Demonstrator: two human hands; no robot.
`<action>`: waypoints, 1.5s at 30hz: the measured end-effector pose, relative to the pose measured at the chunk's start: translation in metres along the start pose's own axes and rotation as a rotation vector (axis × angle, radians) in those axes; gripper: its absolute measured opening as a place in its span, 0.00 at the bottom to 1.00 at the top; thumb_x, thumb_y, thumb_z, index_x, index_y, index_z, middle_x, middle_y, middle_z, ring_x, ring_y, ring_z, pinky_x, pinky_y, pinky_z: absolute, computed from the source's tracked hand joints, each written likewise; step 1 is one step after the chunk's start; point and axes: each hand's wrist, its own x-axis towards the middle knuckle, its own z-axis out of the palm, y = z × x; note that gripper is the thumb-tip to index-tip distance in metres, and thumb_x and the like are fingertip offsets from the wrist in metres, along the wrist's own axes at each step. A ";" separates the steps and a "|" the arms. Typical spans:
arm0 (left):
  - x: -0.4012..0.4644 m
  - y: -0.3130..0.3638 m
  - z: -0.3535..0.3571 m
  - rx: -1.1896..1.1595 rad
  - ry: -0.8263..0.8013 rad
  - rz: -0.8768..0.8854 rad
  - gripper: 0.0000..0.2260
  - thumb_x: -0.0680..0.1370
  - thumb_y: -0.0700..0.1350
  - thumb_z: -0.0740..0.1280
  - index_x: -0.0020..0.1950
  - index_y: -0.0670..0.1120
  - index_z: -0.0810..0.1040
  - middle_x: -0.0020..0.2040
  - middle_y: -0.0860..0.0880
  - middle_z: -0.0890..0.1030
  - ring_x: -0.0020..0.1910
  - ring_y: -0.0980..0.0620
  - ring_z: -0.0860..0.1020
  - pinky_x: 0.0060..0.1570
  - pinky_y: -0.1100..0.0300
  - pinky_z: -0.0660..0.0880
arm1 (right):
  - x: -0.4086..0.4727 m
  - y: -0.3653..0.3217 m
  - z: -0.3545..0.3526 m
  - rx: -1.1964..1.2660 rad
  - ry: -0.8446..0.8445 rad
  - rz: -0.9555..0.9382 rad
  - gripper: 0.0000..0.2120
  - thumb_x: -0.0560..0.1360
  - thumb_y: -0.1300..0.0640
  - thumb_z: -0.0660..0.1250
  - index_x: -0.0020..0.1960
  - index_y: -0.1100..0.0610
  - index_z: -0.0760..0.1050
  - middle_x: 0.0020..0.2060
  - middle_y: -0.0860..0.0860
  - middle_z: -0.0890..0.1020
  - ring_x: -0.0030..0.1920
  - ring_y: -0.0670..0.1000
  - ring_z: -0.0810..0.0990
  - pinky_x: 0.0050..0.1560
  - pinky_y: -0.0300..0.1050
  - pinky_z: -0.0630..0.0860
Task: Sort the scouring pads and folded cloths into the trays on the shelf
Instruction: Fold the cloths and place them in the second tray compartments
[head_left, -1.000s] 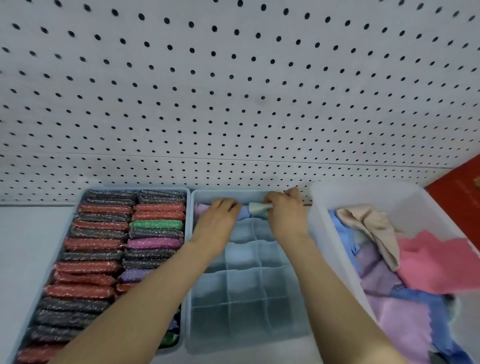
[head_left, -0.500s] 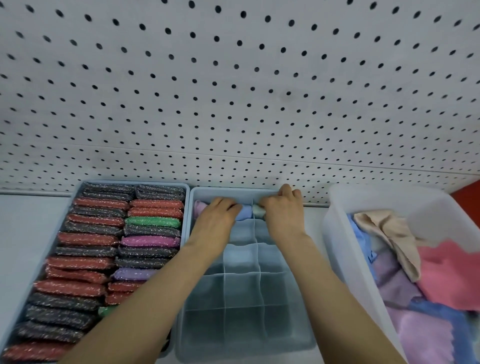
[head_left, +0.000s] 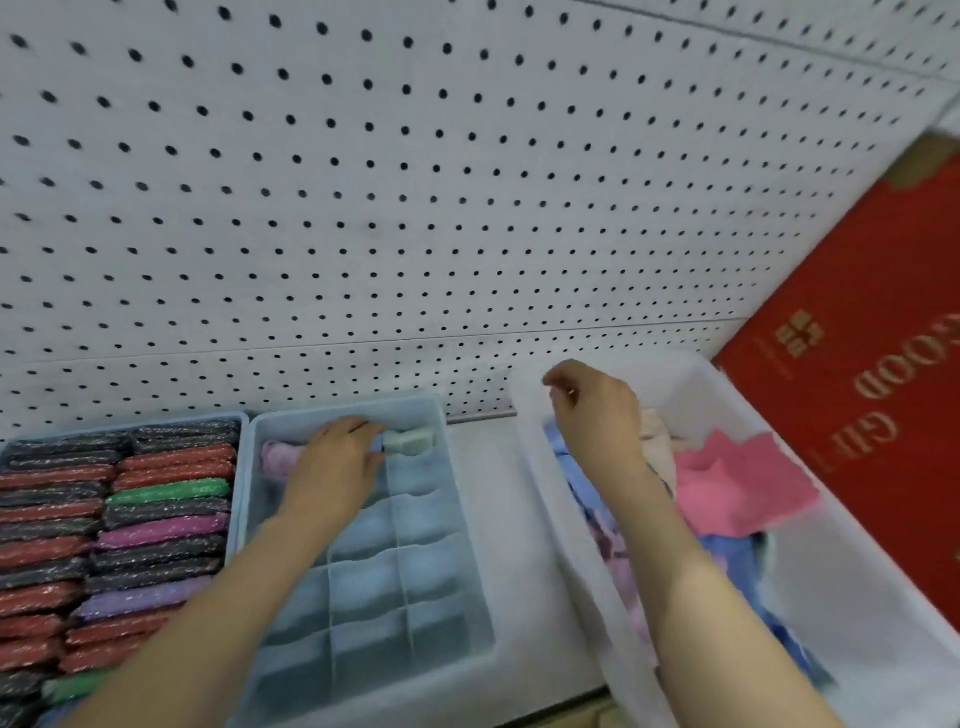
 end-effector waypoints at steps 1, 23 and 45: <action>0.001 0.010 0.000 -0.025 -0.003 -0.007 0.16 0.74 0.35 0.70 0.61 0.41 0.80 0.57 0.41 0.81 0.55 0.37 0.78 0.55 0.48 0.74 | 0.004 0.023 -0.005 -0.072 -0.043 0.081 0.12 0.77 0.61 0.62 0.57 0.52 0.80 0.47 0.53 0.84 0.50 0.58 0.80 0.46 0.48 0.72; 0.044 0.212 -0.012 -0.530 -0.089 0.128 0.30 0.71 0.53 0.75 0.71 0.54 0.69 0.65 0.56 0.75 0.63 0.58 0.73 0.62 0.59 0.70 | 0.037 0.049 -0.106 0.497 -0.347 -0.246 0.08 0.77 0.58 0.67 0.39 0.53 0.79 0.29 0.43 0.79 0.32 0.41 0.74 0.39 0.36 0.69; 0.023 0.150 -0.172 -0.763 0.313 0.020 0.06 0.75 0.45 0.72 0.41 0.57 0.81 0.39 0.63 0.81 0.36 0.64 0.76 0.39 0.68 0.73 | 0.023 -0.047 -0.164 0.660 -0.155 -0.288 0.03 0.74 0.57 0.69 0.41 0.53 0.77 0.34 0.49 0.74 0.36 0.48 0.69 0.38 0.45 0.65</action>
